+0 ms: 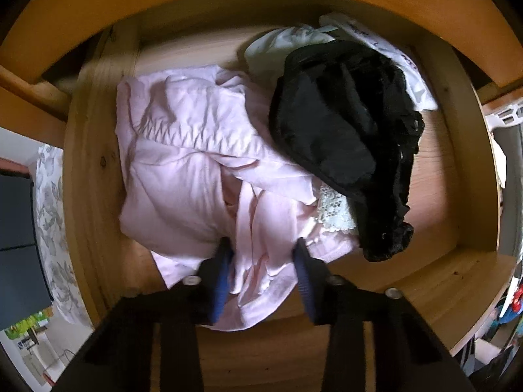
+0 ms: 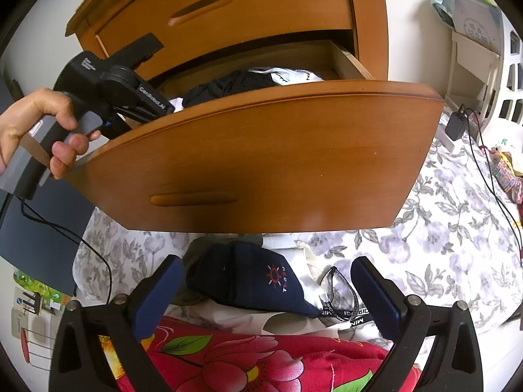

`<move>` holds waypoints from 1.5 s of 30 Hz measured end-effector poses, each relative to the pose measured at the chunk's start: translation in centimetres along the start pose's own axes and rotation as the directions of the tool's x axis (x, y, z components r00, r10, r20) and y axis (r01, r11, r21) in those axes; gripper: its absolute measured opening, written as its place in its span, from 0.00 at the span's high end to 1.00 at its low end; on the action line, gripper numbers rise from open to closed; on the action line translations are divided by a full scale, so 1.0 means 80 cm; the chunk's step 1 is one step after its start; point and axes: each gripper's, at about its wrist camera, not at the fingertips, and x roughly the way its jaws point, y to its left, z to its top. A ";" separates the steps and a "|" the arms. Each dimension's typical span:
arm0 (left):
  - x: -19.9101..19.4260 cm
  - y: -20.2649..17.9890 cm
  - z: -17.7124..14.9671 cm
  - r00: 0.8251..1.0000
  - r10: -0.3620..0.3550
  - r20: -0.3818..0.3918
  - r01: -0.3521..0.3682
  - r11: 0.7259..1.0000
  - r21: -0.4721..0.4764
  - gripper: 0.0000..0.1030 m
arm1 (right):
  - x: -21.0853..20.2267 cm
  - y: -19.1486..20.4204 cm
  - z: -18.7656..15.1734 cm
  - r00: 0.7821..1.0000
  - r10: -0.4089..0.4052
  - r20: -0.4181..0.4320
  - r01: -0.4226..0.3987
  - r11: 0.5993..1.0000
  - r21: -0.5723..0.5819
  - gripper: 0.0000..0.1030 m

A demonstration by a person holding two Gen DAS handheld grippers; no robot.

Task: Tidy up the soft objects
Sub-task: 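Close the left tool on the pink shirt, then lift the pink shirt up out of the drawer with the left tool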

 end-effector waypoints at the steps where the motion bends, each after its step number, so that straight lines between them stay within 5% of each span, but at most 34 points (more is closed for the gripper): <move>1: -0.002 -0.002 -0.002 1.000 0.001 0.011 -0.001 1.000 0.004 0.73 | 0.000 0.000 0.000 1.000 0.000 0.000 0.000 1.000 0.000 0.00; 7: -0.015 0.007 -0.023 0.992 -0.090 0.085 0.092 0.996 -0.011 0.87 | 0.000 0.000 0.000 1.000 0.002 0.000 -0.002 1.000 -0.001 0.00; 13: -0.032 0.027 -0.045 0.960 -0.189 0.207 0.204 0.978 -0.050 0.89 | 0.000 -0.001 0.000 1.000 0.003 -0.002 -0.003 1.000 0.002 0.00; 20: -0.069 0.042 -0.064 0.889 -0.279 0.363 0.316 0.948 -0.044 0.89 | 0.001 0.000 0.000 1.000 -0.003 -0.006 0.003 1.000 0.001 0.00; 29: -0.111 0.069 -0.095 0.774 -0.348 0.530 0.427 0.904 -0.031 0.89 | 0.001 0.001 0.000 1.000 -0.011 -0.006 0.011 1.000 0.000 0.00; 45: -0.212 0.096 -0.151 0.629 -0.334 0.702 0.436 0.899 0.037 0.89 | 0.001 0.002 -0.001 0.999 -0.032 -0.005 0.032 0.999 -0.003 0.00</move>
